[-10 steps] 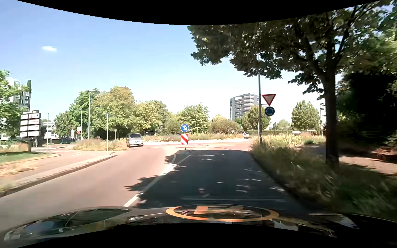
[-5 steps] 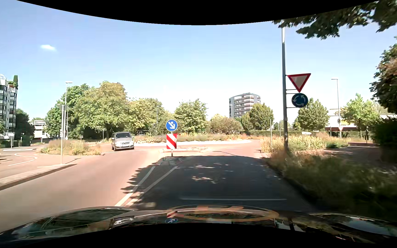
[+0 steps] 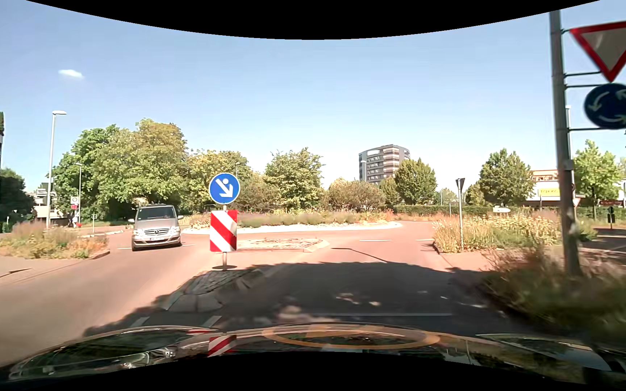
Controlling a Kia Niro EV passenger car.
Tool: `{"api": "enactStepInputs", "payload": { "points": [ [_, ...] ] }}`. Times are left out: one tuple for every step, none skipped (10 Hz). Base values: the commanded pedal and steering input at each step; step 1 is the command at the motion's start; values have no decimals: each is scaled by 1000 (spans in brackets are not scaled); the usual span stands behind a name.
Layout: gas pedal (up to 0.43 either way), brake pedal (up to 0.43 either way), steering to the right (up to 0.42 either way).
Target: Follow the waypoints while adhering to traffic rules and regulations
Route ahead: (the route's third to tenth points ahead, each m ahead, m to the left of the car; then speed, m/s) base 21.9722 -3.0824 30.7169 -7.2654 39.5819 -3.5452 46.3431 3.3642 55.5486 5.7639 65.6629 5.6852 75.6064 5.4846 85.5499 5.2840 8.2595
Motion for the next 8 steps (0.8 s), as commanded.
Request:
{"api": "enactStepInputs", "payload": {
  "points": [
    [0,0,31],
    [0,0,40],
    [0,0,50],
    [0,0,61],
    [0,0,69],
    [0,0,77],
    [0,0,86],
    [0,0,97]
  ]
}}
